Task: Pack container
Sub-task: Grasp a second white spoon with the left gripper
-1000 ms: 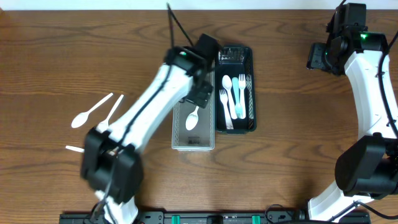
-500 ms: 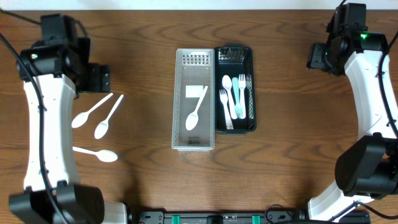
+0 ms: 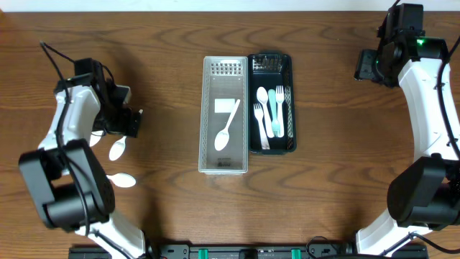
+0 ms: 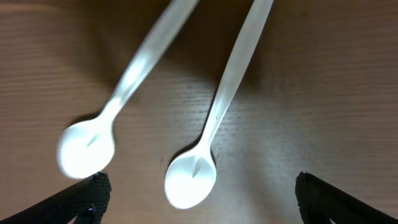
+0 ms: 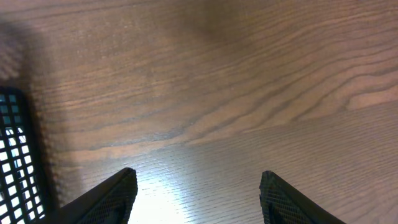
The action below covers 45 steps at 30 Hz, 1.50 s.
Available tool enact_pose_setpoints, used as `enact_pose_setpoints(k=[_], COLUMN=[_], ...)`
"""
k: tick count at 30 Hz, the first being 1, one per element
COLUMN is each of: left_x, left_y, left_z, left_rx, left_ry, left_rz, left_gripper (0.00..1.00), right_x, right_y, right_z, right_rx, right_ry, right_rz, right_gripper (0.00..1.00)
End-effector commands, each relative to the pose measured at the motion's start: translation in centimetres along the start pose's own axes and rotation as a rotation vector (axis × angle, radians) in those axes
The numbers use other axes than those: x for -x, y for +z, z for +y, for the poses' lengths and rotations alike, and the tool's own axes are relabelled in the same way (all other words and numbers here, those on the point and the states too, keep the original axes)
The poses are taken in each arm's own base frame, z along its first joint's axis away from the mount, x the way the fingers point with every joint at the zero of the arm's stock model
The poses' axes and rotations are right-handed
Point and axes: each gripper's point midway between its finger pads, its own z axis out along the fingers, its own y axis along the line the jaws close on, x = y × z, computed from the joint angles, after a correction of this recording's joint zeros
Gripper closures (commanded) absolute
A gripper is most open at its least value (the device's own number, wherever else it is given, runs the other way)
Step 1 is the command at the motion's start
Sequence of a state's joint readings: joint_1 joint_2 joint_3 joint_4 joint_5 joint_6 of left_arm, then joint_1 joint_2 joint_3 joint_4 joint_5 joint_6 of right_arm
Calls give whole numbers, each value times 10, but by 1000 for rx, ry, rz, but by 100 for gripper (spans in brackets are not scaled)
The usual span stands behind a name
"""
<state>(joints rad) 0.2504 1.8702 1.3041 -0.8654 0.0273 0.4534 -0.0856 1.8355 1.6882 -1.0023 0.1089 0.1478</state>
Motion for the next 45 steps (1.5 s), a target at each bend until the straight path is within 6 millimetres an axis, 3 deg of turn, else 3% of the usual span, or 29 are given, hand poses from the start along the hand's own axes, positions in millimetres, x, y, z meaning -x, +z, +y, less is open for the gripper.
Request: enact_pose_setpoints(k=[1, 11, 22, 25, 29, 34, 39, 45], left_x=[-1, 0, 3, 0, -2, -2, -3, -3], left_y=[20, 49, 50, 50, 50, 50, 50, 50], left_z=[-4, -4, -3, -4, -5, -5, -6, -6], left_rx=[-32, -47, -42, -46, -50, -51, -52, -52], left_ry=[30, 31, 38, 38, 38, 37, 34, 34], left_rz=[38, 73, 60, 70, 80, 81, 84, 84], left_gripper=[3, 3, 3, 15, 43, 51, 80, 85], right_x=[3, 1, 0, 0, 0, 0, 0, 0], right_y=[-2, -2, -2, -2, -2, -2, -2, -2], right_z=[-3, -4, -5, -5, -5, -5, -5, -5], right_rx=[-5, -10, -11, -11, -11, -11, -11, -11], right_ry=[-8, -9, -10, -10, -10, -10, -10, -10], right_rz=[-9, 2, 5, 4, 4, 4, 4, 5], right_gripper=[34, 34, 34, 33, 33, 33, 34, 33])
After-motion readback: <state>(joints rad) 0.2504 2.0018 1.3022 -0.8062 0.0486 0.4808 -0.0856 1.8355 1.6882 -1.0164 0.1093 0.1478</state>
